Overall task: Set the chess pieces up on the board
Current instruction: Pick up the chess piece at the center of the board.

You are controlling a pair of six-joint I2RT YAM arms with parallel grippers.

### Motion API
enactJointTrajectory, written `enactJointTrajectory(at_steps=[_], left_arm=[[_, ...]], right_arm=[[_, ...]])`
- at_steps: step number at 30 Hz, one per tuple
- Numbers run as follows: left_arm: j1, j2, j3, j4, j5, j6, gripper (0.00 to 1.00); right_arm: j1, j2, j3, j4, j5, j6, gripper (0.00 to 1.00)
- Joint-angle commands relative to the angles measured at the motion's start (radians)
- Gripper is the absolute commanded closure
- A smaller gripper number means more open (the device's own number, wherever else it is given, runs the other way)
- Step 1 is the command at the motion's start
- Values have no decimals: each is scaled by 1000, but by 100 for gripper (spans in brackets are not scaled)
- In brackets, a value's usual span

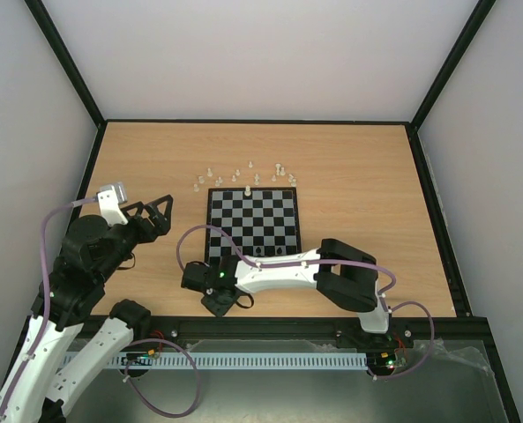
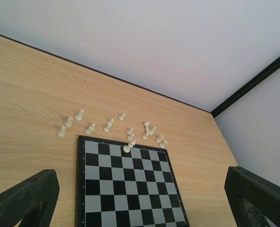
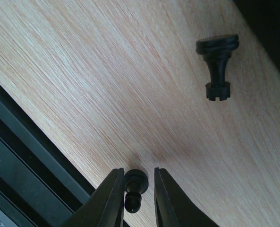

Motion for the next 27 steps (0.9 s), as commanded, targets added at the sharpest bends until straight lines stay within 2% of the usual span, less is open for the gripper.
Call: enactJointTrajectory(at_steps=[1,4,8,13,19,27], left_arm=[[-2,-8,-5,0,-2,3,1],[-2,-7,-8,3,1,2,1],[-2,-4,-11,6,1,2,1],[-2,3,-19,16,8,0,1],[-2,8,-25,24,13,-1,1],[-2,11,-11,24,15,3,1]], right_arm=[[17,18,-10,-50,-2,5,83],[20,17,-10,-58,0,7,89],[22,13,-12,-77,19,14,81],[22,1,-24,-82,22,19,81],[22,-3,-27,-89,26,17,96],[-43,-98,22,-100,115,13,95]])
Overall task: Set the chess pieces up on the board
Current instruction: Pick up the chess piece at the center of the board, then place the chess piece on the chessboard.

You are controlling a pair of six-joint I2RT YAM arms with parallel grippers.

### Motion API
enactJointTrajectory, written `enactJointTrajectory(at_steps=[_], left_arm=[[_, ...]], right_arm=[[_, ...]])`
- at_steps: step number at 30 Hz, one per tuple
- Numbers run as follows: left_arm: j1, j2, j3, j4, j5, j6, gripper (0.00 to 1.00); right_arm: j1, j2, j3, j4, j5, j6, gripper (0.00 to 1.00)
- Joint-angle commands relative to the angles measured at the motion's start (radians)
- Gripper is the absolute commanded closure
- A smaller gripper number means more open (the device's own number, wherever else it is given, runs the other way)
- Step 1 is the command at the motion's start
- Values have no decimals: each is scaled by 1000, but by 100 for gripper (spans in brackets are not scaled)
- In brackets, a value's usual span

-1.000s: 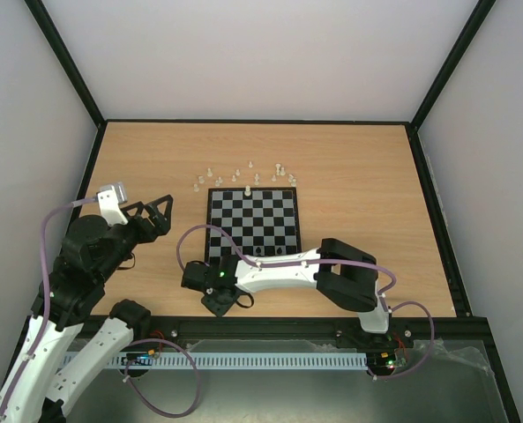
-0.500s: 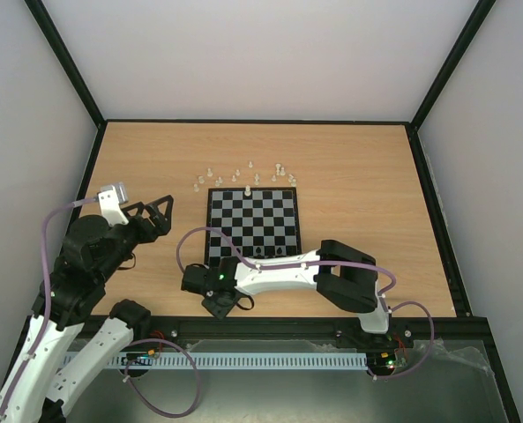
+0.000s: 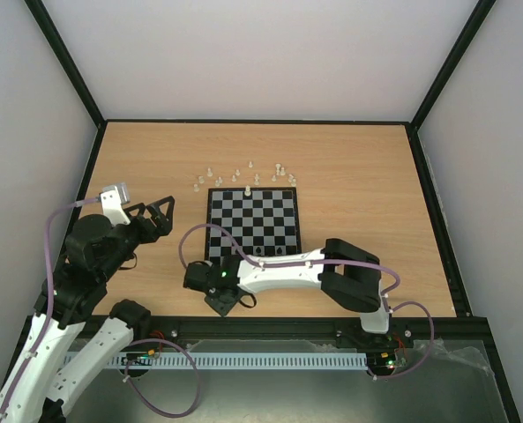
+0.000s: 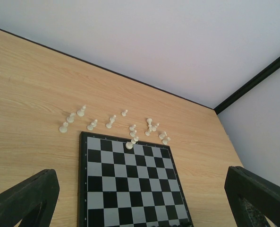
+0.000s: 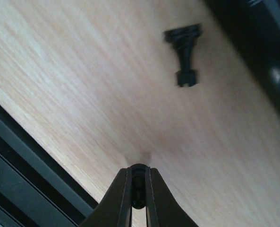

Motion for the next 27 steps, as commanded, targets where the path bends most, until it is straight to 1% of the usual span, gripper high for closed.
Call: enactJointTrajectory(at_steps=[1,6,12,14,21,27], left_arm=[[-2,6,14,18,15,5,1],[-2,-5,43,-2,1,13,1],[-2,-16,58,-21,-12,17,1],[-2,-20,56,-25,-15,17,1],[-2,-23,49,-25,-19,16,1],[-2,-23,48,-27,-29,21,1]], right_arm=[[-64,-99,51,-68,72,-5,95],[-145,-102,181,-92,82,-54,95],[-222,23,335,-138,73,-105,94],[-241,62,368,-131,57,-115,95],[-265,175,458,-138,36,-141,95],[-270,240,464,-158,39,-144,94]])
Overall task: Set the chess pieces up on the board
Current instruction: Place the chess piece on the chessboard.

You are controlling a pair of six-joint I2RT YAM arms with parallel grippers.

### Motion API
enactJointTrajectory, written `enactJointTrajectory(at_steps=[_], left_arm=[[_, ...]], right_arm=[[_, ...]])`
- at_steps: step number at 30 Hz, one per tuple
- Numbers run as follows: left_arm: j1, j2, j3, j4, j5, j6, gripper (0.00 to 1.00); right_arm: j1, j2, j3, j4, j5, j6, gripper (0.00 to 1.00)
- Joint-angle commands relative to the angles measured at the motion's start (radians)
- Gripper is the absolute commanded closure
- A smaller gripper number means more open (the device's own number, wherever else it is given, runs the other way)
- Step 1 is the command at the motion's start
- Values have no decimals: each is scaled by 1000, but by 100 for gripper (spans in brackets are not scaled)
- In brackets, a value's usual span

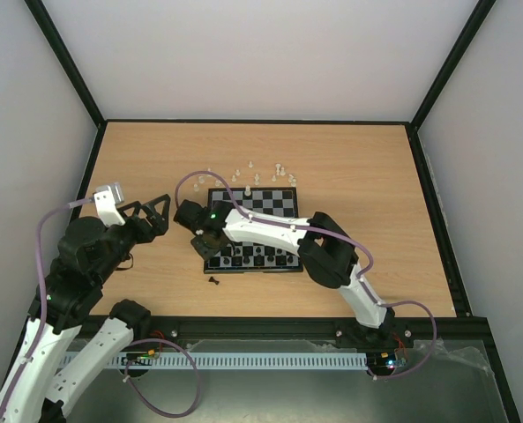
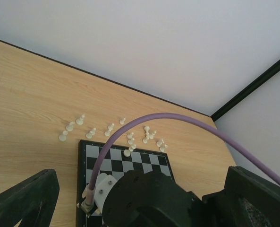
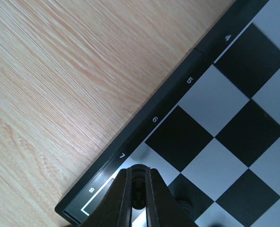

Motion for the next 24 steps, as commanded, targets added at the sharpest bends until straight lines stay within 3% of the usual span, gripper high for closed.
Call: enactJointTrajectory(at_steps=[1,24], left_arm=[[-2,-8,13,-17,-15,16,1],[-2,-4,-6,-5,-11,11,1]], right_arm=[[-6,28,28,-74,-3,-15,94],[-20,42,-26,-53,-3,-11,86]])
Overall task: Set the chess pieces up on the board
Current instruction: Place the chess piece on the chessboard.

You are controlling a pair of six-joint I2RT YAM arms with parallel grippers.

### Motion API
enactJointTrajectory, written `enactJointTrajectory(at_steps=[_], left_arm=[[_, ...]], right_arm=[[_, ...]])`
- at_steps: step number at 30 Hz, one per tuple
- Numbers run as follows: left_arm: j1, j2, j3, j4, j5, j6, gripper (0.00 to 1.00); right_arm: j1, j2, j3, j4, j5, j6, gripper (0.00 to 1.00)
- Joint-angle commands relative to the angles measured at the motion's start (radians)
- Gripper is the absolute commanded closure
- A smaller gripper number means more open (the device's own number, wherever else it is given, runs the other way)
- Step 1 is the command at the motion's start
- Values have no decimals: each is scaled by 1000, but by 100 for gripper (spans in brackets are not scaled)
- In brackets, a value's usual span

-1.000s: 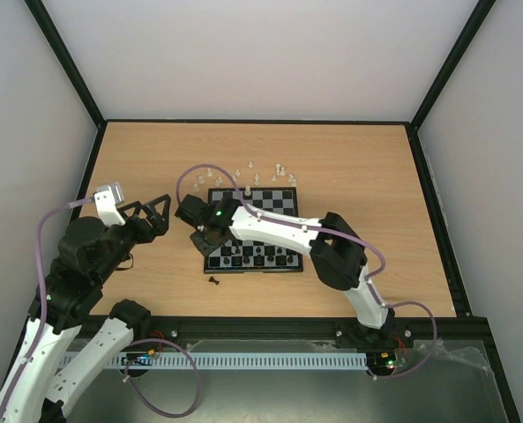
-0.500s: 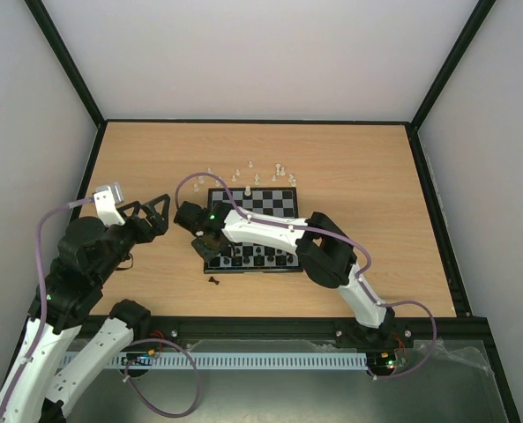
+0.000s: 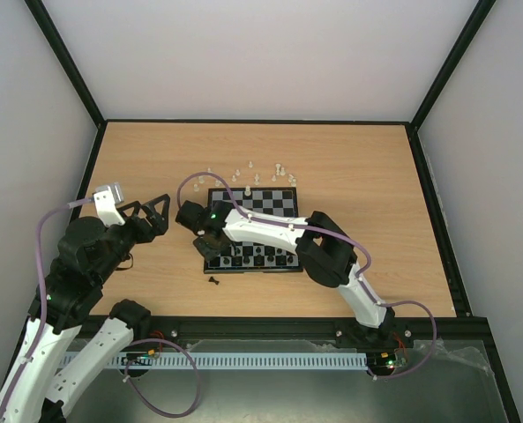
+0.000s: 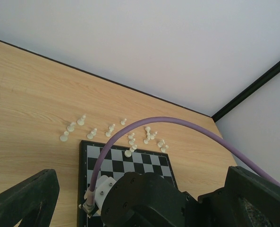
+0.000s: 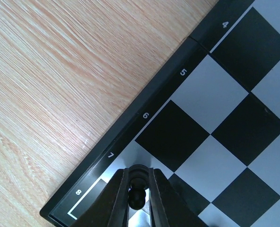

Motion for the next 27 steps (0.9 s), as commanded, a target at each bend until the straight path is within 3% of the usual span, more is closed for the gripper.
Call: enactJointTrajectory(at_steps=[1,13,22,27], left_arm=[[-2,-4,-7,-3,-5,8,1],[-2,1,-7,0,-4,5,1],[-2,3,1,-1,1,5,1],[-2,8,4,2,9,3,1]], right_arm=[[-7,21,-20,-41,-3,-10,86],[-7,-23,-44,-17,-14,-10,82],[33,-301,-205,59,4,20,74],[98,-467,-403,161,-32,37,68]])
